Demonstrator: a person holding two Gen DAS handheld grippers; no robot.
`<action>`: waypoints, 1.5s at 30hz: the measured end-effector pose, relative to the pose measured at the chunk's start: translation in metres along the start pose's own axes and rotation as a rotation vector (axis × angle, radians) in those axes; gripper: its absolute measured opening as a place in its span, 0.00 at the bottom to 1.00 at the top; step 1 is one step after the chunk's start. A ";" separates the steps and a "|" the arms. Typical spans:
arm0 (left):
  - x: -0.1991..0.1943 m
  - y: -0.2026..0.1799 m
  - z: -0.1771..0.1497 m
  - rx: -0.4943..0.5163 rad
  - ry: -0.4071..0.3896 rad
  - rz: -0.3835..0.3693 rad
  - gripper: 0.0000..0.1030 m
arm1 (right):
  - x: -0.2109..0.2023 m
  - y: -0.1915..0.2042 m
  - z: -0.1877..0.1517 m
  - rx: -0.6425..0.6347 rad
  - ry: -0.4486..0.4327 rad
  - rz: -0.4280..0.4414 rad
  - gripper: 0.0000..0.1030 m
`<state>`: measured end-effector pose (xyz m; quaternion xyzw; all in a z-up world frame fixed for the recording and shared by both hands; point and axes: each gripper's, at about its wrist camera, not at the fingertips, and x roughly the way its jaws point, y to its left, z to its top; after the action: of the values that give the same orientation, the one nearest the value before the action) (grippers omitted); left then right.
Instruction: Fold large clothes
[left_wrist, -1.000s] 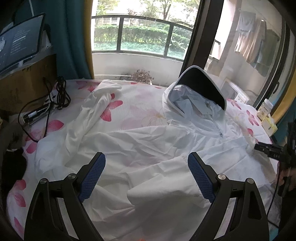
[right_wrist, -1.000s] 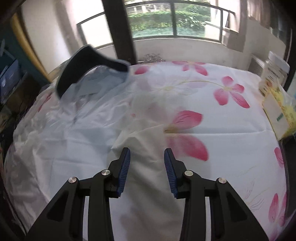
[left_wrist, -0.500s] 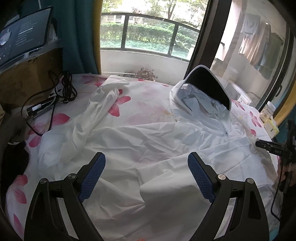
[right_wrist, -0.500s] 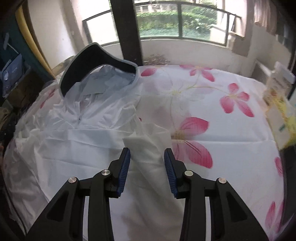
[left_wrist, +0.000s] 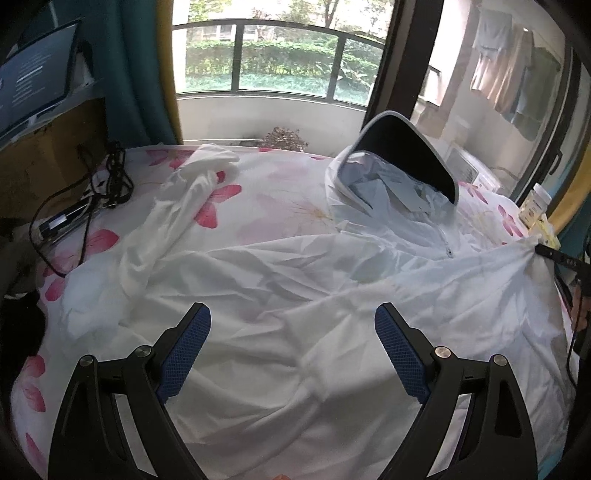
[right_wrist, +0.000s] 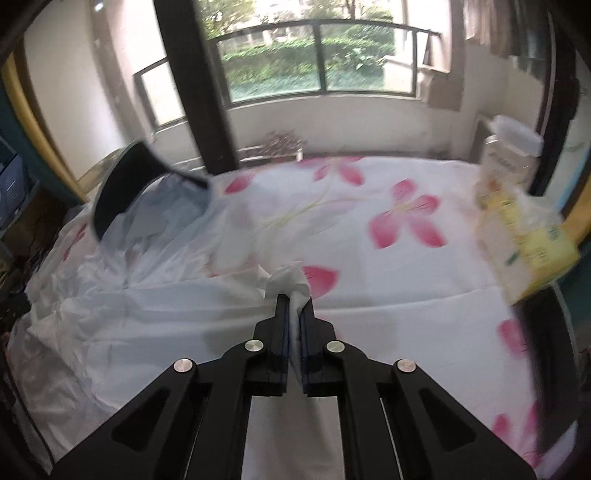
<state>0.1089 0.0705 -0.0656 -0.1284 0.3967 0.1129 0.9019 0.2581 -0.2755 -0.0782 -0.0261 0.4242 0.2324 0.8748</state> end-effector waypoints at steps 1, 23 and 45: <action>0.002 -0.003 0.000 0.004 0.004 -0.001 0.90 | 0.000 -0.007 0.001 0.005 -0.002 -0.016 0.03; 0.007 -0.003 0.003 0.039 0.023 0.006 0.90 | -0.005 -0.050 -0.033 0.071 0.127 -0.009 0.07; 0.001 0.021 -0.008 0.035 0.048 -0.030 0.90 | -0.026 -0.035 -0.084 -0.066 0.088 -0.141 0.01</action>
<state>0.0973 0.0874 -0.0746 -0.1211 0.4182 0.0891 0.8958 0.1978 -0.3372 -0.1178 -0.0950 0.4517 0.1824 0.8682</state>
